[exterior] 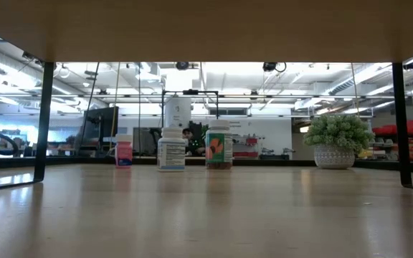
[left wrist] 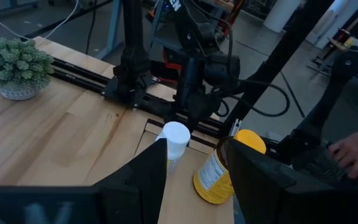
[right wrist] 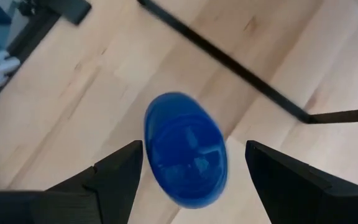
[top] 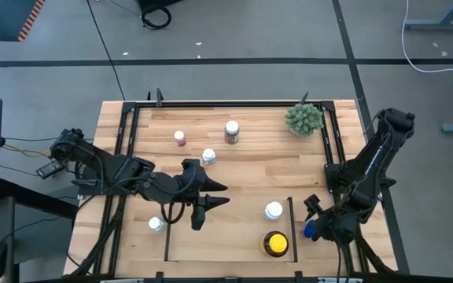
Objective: Pick and place medicine bottles onto shelf by color
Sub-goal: Put the blue medicine bottle on the shelf
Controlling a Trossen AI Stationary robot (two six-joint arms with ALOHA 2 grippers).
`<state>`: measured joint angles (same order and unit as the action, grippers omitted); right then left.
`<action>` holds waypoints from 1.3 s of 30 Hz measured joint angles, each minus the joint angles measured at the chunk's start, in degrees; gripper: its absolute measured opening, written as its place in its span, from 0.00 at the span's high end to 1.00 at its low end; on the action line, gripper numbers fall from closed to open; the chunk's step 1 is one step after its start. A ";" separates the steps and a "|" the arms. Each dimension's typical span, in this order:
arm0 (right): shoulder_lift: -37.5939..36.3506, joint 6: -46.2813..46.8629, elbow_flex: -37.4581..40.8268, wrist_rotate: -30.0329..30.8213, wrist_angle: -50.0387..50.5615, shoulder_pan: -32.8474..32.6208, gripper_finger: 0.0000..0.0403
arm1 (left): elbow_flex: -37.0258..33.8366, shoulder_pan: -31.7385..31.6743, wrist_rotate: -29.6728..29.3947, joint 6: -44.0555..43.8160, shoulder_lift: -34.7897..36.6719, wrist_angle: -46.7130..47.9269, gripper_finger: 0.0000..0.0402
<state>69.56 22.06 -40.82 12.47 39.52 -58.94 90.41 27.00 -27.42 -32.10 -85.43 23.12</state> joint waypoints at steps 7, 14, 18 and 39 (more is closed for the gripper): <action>4.64 -0.32 0.00 -2.84 -2.25 0.00 0.29 | 0.00 -0.15 -0.02 -0.30 0.00 0.03 0.57; 4.90 0.51 0.00 -3.02 -1.96 0.00 0.39 | -0.01 -0.15 -0.01 -0.72 0.00 0.05 0.57; 4.90 2.59 0.00 -3.20 -1.98 0.00 0.47 | 0.00 -0.15 -0.02 -0.76 0.00 0.05 0.57; 2.78 13.71 -28.98 -10.63 26.41 0.04 0.49 | -0.02 -1.44 0.00 -0.33 0.00 0.03 0.57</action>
<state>72.34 35.76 -69.80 1.84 65.93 -58.89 90.39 25.56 -27.42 -32.42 -85.43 23.16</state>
